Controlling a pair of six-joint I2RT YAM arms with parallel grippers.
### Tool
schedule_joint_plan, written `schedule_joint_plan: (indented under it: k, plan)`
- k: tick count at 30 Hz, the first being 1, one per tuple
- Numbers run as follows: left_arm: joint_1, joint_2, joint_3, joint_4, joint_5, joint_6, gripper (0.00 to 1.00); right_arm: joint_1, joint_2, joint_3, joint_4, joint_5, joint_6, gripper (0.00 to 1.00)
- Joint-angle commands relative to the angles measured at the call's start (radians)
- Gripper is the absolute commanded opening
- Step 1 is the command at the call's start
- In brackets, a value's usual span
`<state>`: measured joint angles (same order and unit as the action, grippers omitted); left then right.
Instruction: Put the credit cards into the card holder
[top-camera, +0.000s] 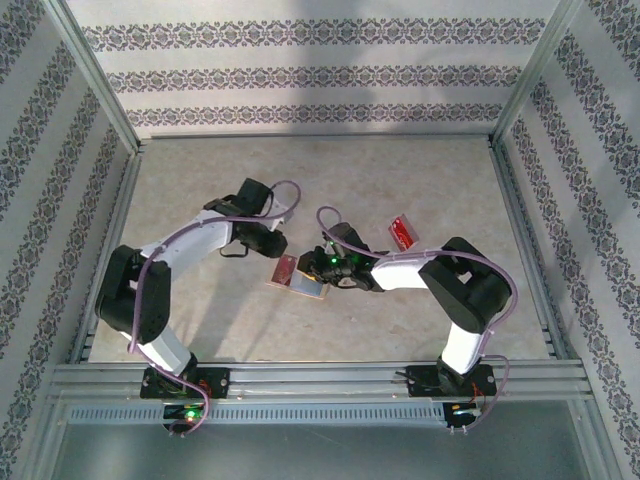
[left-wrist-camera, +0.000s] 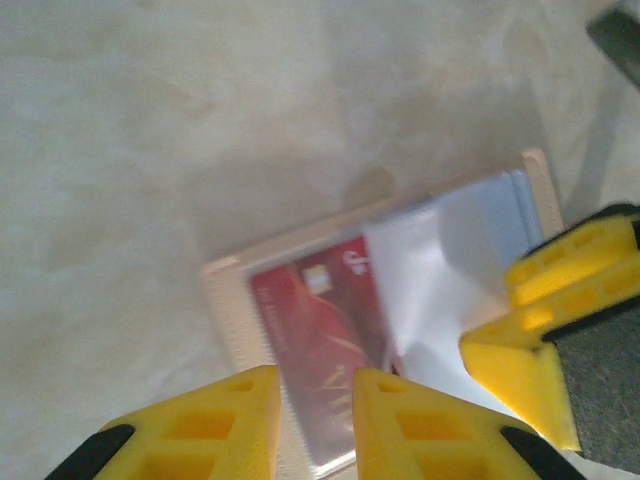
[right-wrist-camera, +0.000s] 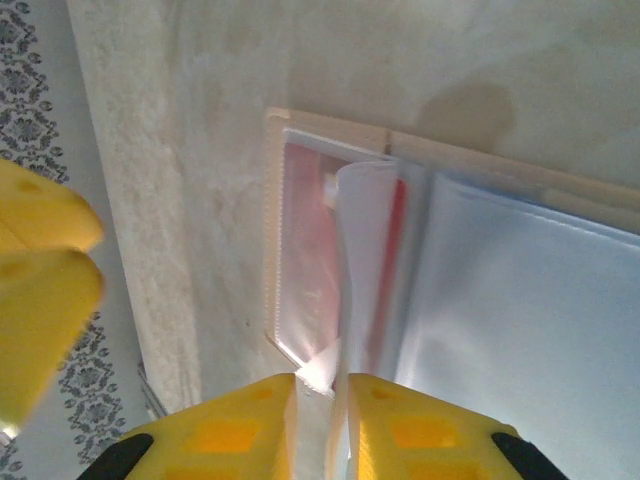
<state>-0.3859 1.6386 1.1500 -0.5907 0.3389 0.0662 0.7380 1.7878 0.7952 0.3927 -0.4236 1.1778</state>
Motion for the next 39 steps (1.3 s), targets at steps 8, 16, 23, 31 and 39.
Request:
schedule_joint_plan:
  k: [8,16,23,31,39]
  plan:
    - [0.092,-0.082,-0.051,0.038,0.0,0.004,0.27,0.025,0.104,0.132,-0.026,-0.053,-0.017,0.27]
    - [0.113,-0.09,-0.042,0.035,-0.013,0.011,0.27,0.039,0.185,0.214,-0.047,-0.076,-0.024,0.3]
    - [0.119,-0.096,-0.059,0.048,-0.011,0.021,0.27,0.053,0.238,0.268,-0.124,-0.076,-0.056,0.33]
    - [0.118,-0.119,-0.072,0.062,0.0,0.066,0.33,0.049,0.177,0.277,-0.168,-0.066,-0.079,0.33]
    - [0.114,-0.131,-0.053,0.053,0.026,0.123,0.54,0.003,-0.012,0.344,-0.526,0.068,-0.31,0.37]
